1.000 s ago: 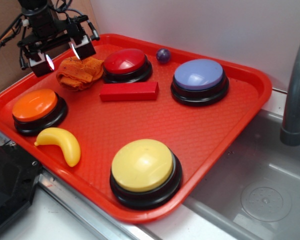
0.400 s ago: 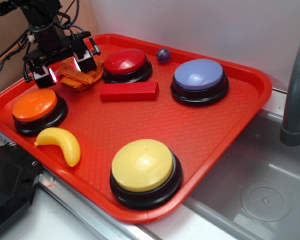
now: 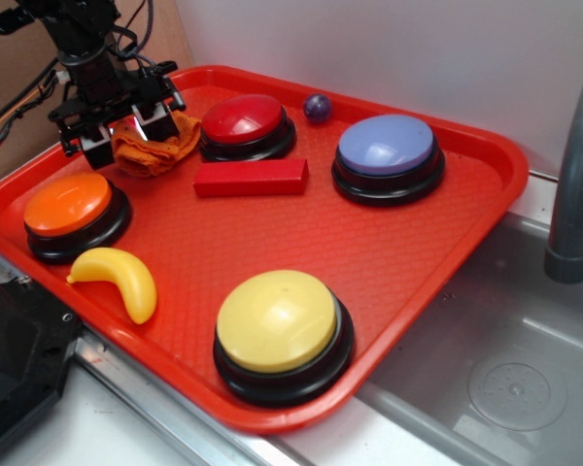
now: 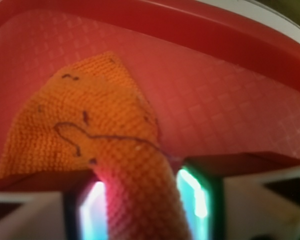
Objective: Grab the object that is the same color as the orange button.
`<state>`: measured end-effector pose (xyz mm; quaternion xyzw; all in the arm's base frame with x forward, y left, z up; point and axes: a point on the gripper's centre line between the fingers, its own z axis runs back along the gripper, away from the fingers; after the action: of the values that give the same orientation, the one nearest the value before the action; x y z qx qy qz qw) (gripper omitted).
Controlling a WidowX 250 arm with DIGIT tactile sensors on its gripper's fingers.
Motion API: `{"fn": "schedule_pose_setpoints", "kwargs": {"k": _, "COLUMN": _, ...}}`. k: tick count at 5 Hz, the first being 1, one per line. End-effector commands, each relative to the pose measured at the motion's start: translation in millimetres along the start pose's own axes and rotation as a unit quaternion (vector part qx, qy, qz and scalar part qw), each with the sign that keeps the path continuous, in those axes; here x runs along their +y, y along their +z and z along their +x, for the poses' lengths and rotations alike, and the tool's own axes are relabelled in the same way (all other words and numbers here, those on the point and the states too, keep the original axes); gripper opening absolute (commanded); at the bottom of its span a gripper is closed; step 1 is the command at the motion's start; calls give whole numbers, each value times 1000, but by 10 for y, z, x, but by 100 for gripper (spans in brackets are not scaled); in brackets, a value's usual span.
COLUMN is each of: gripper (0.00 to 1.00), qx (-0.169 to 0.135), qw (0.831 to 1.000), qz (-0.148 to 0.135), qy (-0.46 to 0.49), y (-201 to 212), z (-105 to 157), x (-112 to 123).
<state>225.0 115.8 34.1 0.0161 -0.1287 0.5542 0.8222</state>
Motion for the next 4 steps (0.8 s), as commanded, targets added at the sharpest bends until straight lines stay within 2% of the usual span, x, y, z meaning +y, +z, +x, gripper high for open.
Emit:
{"fn": "schedule_pose_setpoints", "kwargs": {"k": 1, "gripper": 0, "qx": -35, "qw": 998, "qz": -8, "qy": -48, "y": 317, "z": 59, "x": -23}}
{"fn": "schedule_pose_setpoints", "kwargs": {"k": 2, "gripper": 0, "qx": -30, "qw": 994, "qz": -35, "qy": -103, "y": 535, "z": -19, "x": -132}}
{"fn": "schedule_pose_setpoints", "kwargs": {"k": 3, "gripper": 0, "qx": -13, "qw": 973, "qz": -83, "qy": -213, "y": 941, "z": -304, "x": -311}}
{"fn": "schedule_pose_setpoints", "kwargs": {"k": 4, "gripper": 0, "qx": 18, "qw": 939, "qz": -103, "qy": -329, "y": 1309, "z": -604, "x": -466}}
